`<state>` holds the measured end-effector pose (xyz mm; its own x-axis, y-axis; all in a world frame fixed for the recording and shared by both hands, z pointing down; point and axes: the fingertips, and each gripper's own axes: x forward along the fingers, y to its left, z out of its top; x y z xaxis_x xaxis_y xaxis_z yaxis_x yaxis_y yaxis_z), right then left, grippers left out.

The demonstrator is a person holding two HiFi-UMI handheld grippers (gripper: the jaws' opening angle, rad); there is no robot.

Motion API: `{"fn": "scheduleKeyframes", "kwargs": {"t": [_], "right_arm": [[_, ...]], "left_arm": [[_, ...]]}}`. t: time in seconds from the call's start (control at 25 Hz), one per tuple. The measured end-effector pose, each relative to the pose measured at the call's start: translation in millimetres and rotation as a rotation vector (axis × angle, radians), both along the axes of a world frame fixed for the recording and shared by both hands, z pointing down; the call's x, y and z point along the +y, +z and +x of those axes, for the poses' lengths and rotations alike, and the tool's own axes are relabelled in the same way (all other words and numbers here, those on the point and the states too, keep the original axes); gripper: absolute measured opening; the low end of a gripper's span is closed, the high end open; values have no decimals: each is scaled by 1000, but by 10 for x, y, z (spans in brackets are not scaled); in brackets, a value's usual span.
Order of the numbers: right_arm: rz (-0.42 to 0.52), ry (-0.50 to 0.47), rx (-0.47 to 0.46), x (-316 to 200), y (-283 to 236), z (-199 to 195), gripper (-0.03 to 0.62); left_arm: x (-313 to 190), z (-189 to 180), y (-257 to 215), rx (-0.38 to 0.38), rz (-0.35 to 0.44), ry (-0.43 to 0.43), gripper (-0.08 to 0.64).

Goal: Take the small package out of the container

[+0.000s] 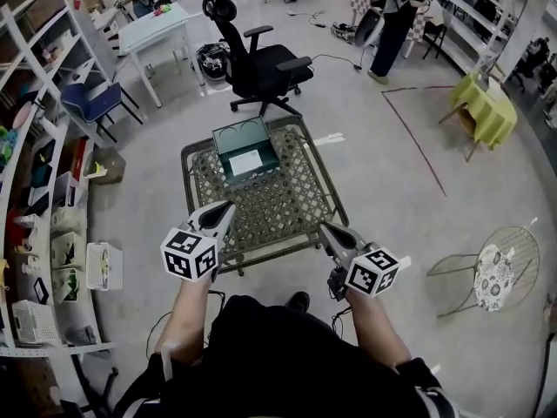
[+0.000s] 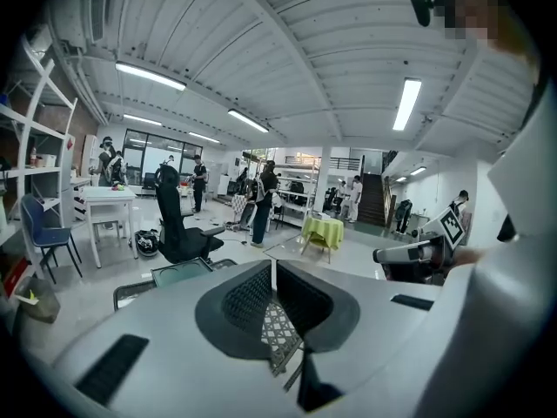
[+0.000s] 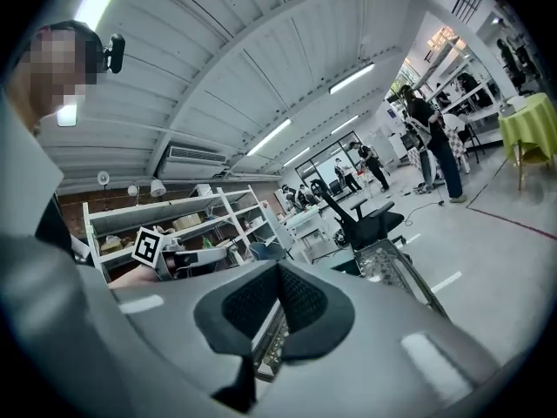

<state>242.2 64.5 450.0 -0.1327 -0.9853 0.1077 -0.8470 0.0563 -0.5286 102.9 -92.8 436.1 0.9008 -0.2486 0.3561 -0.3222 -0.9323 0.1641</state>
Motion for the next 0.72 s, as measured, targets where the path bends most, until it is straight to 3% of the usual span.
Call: {"fn": "scheduleKeyframes", "kwargs": {"t": [0.44,0.72], "right_arm": [[-32,-127,-18,-728,169,95,11],[-49,-165,10,-1408,154,148,11]], "left_arm": [[-609,86,221,7,-44,-109,23],[-1222,212,153,43,-32,-115,23]]}}
